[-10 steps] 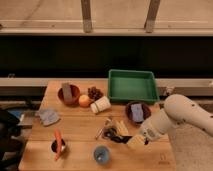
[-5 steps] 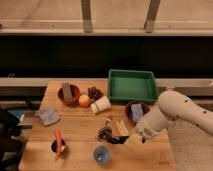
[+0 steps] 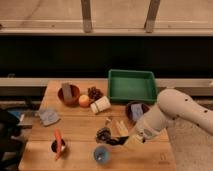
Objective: Place brush in plastic cup
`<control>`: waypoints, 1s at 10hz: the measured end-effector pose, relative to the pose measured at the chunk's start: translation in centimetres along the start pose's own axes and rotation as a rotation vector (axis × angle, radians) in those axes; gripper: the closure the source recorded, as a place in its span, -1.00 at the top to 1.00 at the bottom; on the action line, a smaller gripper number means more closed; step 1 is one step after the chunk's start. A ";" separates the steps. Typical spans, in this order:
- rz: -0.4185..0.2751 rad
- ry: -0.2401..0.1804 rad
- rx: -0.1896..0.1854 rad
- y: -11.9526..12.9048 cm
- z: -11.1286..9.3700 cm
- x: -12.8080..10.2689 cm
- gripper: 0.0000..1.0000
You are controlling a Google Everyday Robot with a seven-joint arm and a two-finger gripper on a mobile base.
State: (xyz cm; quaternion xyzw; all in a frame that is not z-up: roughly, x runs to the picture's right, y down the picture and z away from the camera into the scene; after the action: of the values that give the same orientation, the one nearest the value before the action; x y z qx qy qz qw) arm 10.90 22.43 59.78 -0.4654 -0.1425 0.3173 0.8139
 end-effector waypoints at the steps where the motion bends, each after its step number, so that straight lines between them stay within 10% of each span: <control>1: -0.007 0.003 0.001 0.3 -0.1 0.2 -1.00; 10: -0.033 0.011 0.012 1.9 -0.1 1.8 -1.00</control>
State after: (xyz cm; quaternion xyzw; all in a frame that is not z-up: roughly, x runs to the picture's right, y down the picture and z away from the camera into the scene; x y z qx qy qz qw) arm 11.60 24.27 57.96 -0.4598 -0.1441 0.3021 0.8225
